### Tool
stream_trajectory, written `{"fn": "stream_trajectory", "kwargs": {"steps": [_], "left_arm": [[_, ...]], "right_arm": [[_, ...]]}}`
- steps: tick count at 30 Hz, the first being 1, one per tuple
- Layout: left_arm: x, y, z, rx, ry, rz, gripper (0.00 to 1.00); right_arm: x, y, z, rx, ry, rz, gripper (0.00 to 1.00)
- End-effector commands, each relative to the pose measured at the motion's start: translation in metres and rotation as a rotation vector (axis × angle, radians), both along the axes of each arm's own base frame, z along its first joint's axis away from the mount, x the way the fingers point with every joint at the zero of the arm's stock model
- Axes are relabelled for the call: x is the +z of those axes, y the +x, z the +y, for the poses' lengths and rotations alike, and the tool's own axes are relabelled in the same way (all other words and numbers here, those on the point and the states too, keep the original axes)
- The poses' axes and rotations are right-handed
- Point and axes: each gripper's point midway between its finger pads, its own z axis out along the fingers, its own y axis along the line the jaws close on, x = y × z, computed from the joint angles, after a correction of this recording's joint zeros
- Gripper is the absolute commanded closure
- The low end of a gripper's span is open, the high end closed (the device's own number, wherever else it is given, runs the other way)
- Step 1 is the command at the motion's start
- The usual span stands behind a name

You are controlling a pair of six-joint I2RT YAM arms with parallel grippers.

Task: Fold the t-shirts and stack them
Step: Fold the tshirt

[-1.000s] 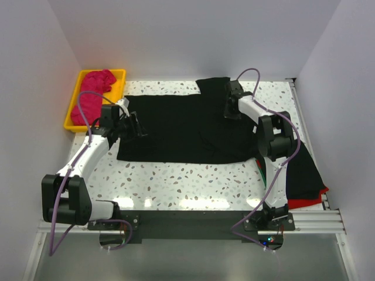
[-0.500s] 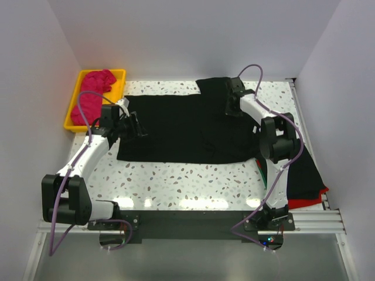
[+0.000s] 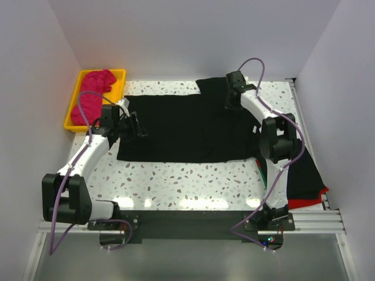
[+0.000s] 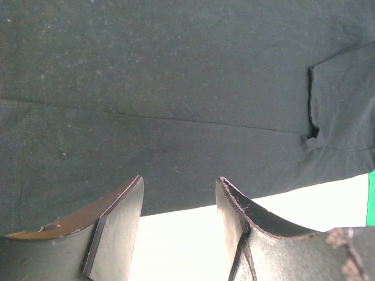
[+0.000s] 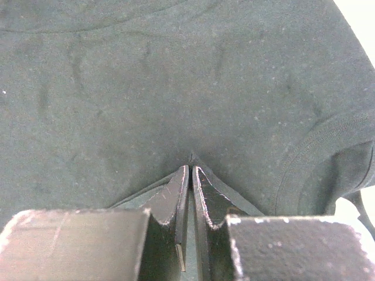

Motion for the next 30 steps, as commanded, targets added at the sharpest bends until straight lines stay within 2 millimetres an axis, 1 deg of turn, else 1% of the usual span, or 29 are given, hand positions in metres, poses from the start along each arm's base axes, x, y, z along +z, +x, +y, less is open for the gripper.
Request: {"fn": "stream_trajectory", "kwargs": {"steps": [1, 4, 6, 7, 9, 10, 11, 12, 14, 15, 16, 17, 18, 20, 21, 23, 24, 25, 26, 27, 28, 29, 30], "left_arm": [[0.0, 0.006, 0.002, -0.002, -0.002, -0.027, 0.43], [-0.001, 0.005, 0.002, -0.001, -0.003, -0.02, 0.43], [-0.003, 0.006, 0.002, 0.0, -0.002, -0.017, 0.43], [-0.003, 0.006, 0.002, 0.003, -0.002, -0.015, 0.43], [-0.004, 0.009, 0.006, 0.021, 0.01, -0.014, 0.43], [-0.005, 0.01, 0.007, 0.041, 0.006, -0.003, 0.43], [-0.007, 0.011, 0.009, 0.063, 0.008, 0.008, 0.43], [-0.012, 0.012, 0.015, 0.125, 0.017, 0.037, 0.43], [-0.018, 0.013, 0.025, 0.208, 0.029, 0.072, 0.43], [-0.023, 0.017, 0.035, 0.27, 0.059, 0.088, 0.43], [-0.026, 0.017, 0.04, 0.33, 0.054, 0.109, 0.44], [-0.027, 0.02, 0.045, 0.369, 0.062, 0.119, 0.45], [-0.034, 0.021, 0.06, 0.446, 0.115, 0.13, 0.47], [-0.042, 0.022, 0.072, 0.544, 0.118, 0.166, 0.48], [-0.049, 0.021, 0.082, 0.608, 0.129, 0.191, 0.5], [-0.052, 0.027, 0.087, 0.641, 0.126, 0.204, 0.51], [-0.061, 0.026, 0.091, 0.658, 0.144, 0.234, 0.52], [-0.062, 0.029, 0.093, 0.675, 0.147, 0.24, 0.52], [-0.058, 0.035, 0.095, 0.686, 0.152, 0.234, 0.53], [-0.064, 0.036, 0.099, 0.702, 0.174, 0.249, 0.53], [-0.063, 0.039, 0.1, 0.716, 0.173, 0.243, 0.53], [-0.059, 0.046, 0.102, 0.725, 0.175, 0.228, 0.53], [-0.064, 0.049, 0.104, 0.735, 0.188, 0.236, 0.53]], "right_arm": [[0.012, 0.009, -0.004, -0.007, -0.032, -0.03, 0.91], [0.011, 0.006, -0.008, -0.012, -0.046, -0.022, 0.9], [0.007, 0.001, -0.011, -0.018, -0.061, -0.008, 0.87], [0.003, -0.003, -0.013, -0.02, -0.071, 0.004, 0.83], [0.005, -0.008, -0.018, -0.031, -0.084, 0.008, 0.78], [0.003, -0.011, -0.02, -0.033, -0.086, 0.017, 0.71], [0.006, -0.012, -0.021, -0.037, -0.081, 0.015, 0.67], [0.008, -0.013, -0.02, -0.032, -0.068, 0.014, 0.62], [0.013, -0.014, -0.017, -0.027, -0.044, 0.008, 0.57], [0.022, -0.014, -0.013, -0.021, -0.023, -0.013, 0.55], [0.024, -0.014, -0.011, -0.014, -0.008, -0.021, 0.54], [0.021, -0.016, -0.007, -0.006, 0.011, -0.023, 0.53], [0.023, -0.016, -0.007, -0.006, 0.02, -0.028, 0.53], [0.023, -0.018, -0.005, 0.006, 0.026, -0.021, 0.53], [0.023, -0.019, -0.005, 0.007, 0.024, -0.018, 0.53], [0.022, -0.02, -0.001, 0.019, 0.047, -0.02, 0.53], [0.027, -0.019, 0.002, 0.026, 0.063, -0.035, 0.53], [0.026, -0.019, 0.004, 0.03, 0.075, -0.039, 0.53], [0.026, -0.02, 0.008, 0.043, 0.096, -0.036, 0.53], [0.028, -0.021, 0.011, 0.048, 0.111, -0.039, 0.54], [0.028, -0.022, 0.013, 0.051, 0.128, -0.038, 0.54], [0.032, -0.02, 0.018, 0.059, 0.154, -0.053, 0.54], [0.034, -0.022, 0.028, 0.089, 0.199, -0.052, 0.55]]}}
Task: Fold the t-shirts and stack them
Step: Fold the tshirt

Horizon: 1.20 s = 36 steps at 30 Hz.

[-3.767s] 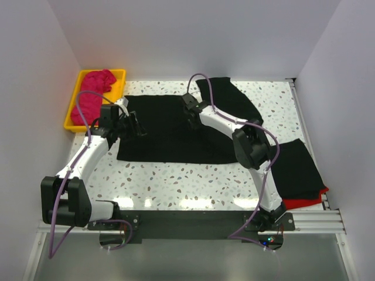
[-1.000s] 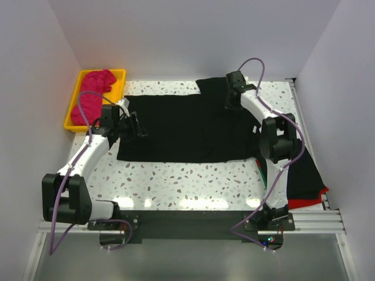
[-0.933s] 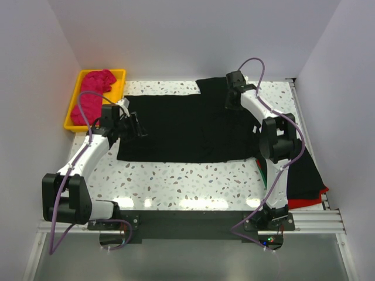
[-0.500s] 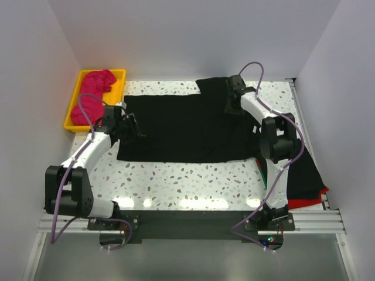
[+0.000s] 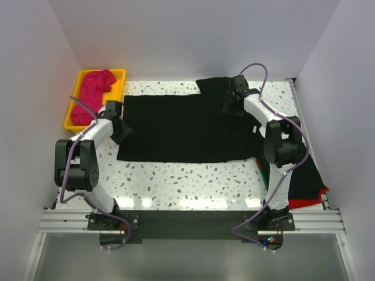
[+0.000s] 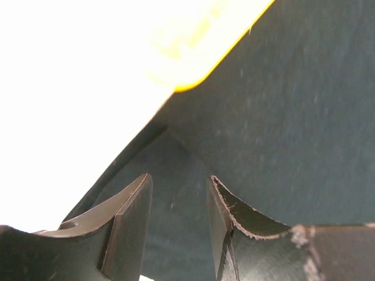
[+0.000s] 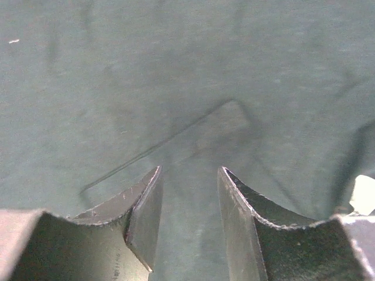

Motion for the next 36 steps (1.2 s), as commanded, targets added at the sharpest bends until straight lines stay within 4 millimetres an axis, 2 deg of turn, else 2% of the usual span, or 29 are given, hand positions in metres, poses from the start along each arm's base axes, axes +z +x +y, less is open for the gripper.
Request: {"fn": "stream_trajectory", "kwargs": {"steps": [1, 2, 3, 5, 9, 17, 28, 36], "left_arm": [[0.015, 0.023, 0.017, 0.099, 0.064, -0.044, 0.53], [0.019, 0.03, 0.019, 0.104, 0.069, -0.055, 0.53], [0.013, 0.03, 0.02, 0.109, 0.079, -0.037, 0.53], [0.012, 0.034, 0.021, 0.114, 0.083, -0.03, 0.55], [0.005, 0.034, 0.023, 0.123, 0.089, -0.009, 0.58], [-0.009, 0.03, 0.023, 0.138, 0.09, 0.019, 0.61], [-0.021, 0.025, 0.024, 0.135, 0.1, 0.05, 0.76], [-0.005, 0.026, 0.025, 0.124, 0.11, 0.013, 0.94]], "right_arm": [[0.032, 0.001, 0.026, 0.051, 0.151, -0.082, 0.55], [0.041, 0.003, 0.032, 0.062, 0.168, -0.113, 0.55], [0.041, 0.001, 0.035, 0.067, 0.173, -0.115, 0.55], [0.043, -0.002, 0.042, 0.081, 0.176, -0.114, 0.55], [0.048, -0.006, 0.057, 0.106, 0.205, -0.114, 0.55], [0.044, -0.012, 0.079, 0.149, 0.209, -0.108, 0.56], [0.041, -0.012, 0.08, 0.154, 0.196, -0.103, 0.56], [0.032, -0.011, 0.085, 0.188, 0.179, -0.079, 0.56]]}}
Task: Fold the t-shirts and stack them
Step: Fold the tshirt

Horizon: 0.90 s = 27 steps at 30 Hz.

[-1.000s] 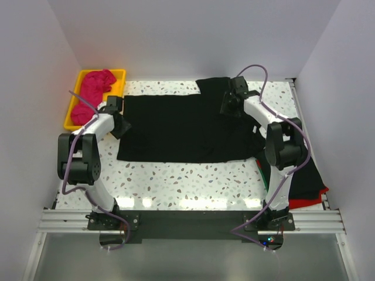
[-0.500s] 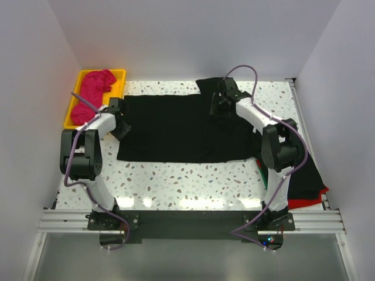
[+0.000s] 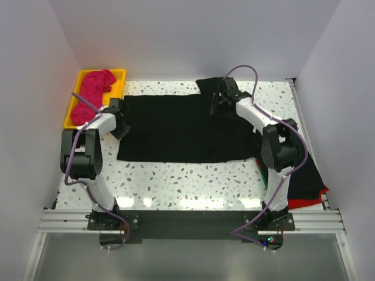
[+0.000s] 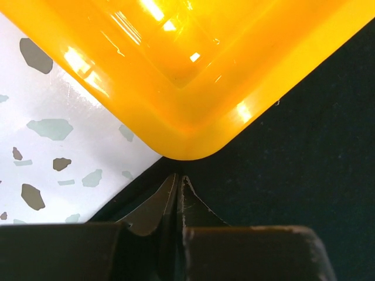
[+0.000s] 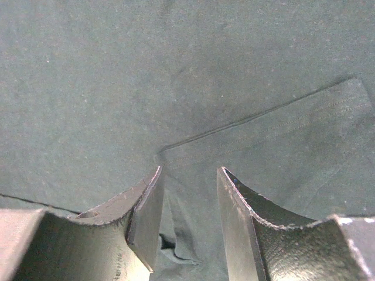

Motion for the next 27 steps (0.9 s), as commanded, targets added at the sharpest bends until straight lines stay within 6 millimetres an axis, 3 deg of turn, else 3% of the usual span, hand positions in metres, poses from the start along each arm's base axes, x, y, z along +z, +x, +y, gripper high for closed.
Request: {"fn": "stream_trajectory", "kwargs": {"steps": [1, 4, 15, 27], "left_arm": [[0.019, 0.004, 0.006, 0.01, 0.033, -0.052, 0.95], [0.021, 0.002, 0.006, 0.008, 0.034, -0.054, 1.0], [0.025, 0.004, 0.002, -0.012, 0.021, -0.075, 1.0], [0.024, 0.003, 0.0, -0.026, 0.015, -0.079, 1.0]], "right_arm": [[0.015, 0.007, 0.01, 0.045, -0.002, -0.039, 0.56], [0.007, 0.007, 0.014, 0.072, -0.055, -0.031, 0.55], [-0.012, 0.006, 0.036, 0.161, -0.209, -0.018, 0.53], [-0.038, 0.001, 0.044, 0.19, -0.27, 0.041, 0.55]]}}
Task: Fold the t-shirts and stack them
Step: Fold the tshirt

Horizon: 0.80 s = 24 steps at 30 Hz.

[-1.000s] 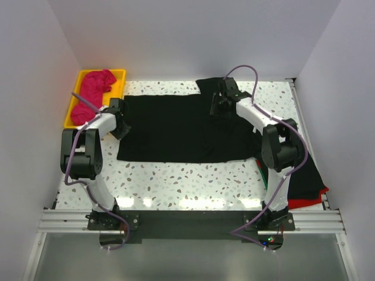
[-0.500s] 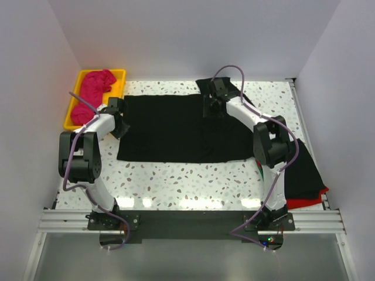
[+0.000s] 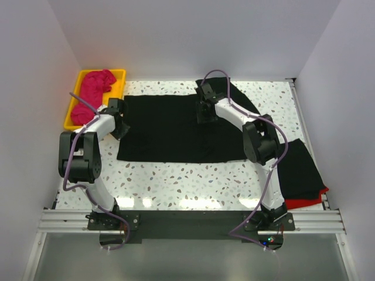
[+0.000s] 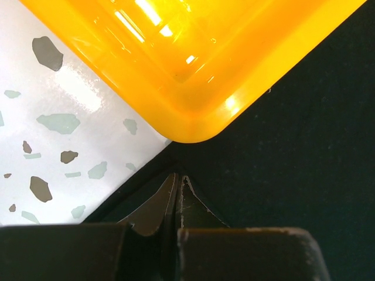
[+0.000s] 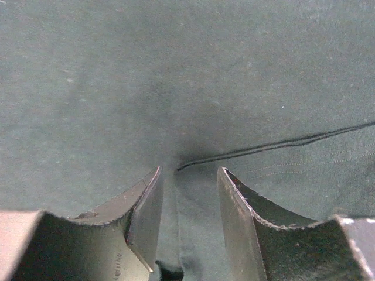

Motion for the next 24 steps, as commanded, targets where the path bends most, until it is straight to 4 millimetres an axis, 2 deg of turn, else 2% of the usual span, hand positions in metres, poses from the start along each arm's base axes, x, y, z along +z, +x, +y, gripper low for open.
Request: {"fn": "stream_trajectory", "kwargs": {"steps": [1, 12, 16, 24], "left_arm": [[0.0136, 0.0053, -0.0008, -0.023, 0.013, -0.05, 1.0], [0.0148, 0.004, -0.0001, -0.024, 0.017, -0.054, 1.0], [0.015, 0.0039, -0.0001, -0.024, 0.017, -0.056, 1.0], [0.0127, 0.0036, -0.0003, -0.028, 0.017, -0.052, 1.0]], "right_arm": [[0.0073, 0.005, -0.0004, 0.008, -0.035, -0.017, 0.55], [0.0007, -0.0001, 0.0045, 0.024, -0.051, -0.002, 0.6], [0.0004, -0.0005, 0.0059, 0.026, -0.053, -0.001, 0.69], [-0.0015, -0.0011, 0.0065, 0.027, -0.056, 0.006, 0.79]]}}
